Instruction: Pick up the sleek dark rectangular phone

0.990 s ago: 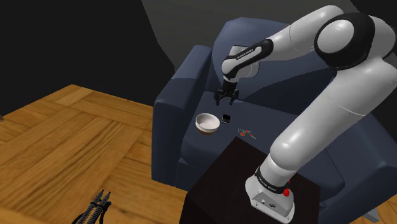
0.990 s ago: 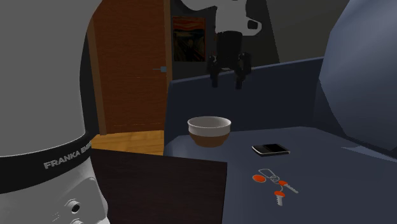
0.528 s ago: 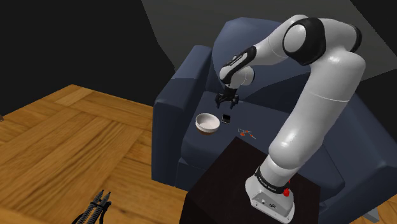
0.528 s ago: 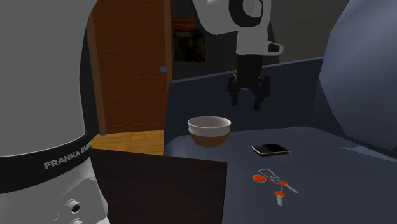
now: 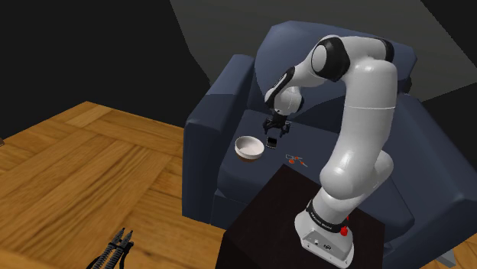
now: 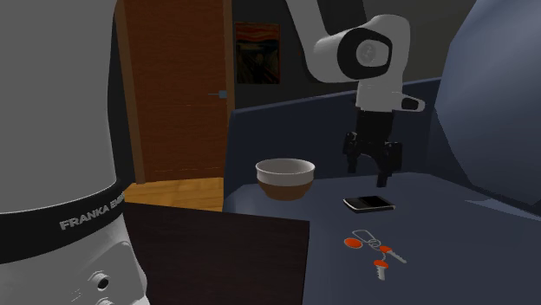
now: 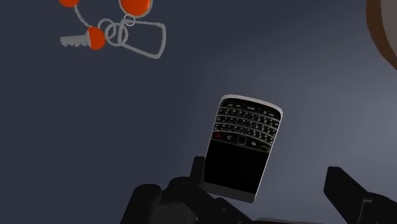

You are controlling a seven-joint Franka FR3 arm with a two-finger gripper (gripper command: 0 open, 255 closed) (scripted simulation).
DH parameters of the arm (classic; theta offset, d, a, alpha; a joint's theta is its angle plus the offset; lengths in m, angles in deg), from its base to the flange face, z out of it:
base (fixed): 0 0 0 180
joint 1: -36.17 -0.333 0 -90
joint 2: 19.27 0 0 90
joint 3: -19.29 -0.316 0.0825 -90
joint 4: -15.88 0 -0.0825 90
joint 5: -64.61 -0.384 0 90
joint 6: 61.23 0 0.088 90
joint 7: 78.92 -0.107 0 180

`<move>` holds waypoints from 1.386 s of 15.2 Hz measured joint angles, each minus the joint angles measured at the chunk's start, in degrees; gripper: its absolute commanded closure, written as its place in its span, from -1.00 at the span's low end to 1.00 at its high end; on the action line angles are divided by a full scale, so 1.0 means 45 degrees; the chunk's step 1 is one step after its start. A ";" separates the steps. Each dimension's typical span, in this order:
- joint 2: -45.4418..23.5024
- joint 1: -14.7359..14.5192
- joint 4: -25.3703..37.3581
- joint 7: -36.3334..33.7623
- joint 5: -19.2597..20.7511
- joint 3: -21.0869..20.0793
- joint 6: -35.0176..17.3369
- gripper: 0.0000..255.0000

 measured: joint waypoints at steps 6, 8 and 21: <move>-0.1488 0.0736 0.0763 0.0483 -0.1028 -0.0505 -0.0657 -1.00; -0.1808 0.0878 0.0848 0.0649 -0.1218 -0.0661 -0.0884 -1.00; -0.2018 0.0979 0.0895 0.0755 -0.1368 -0.0774 -0.1068 1.00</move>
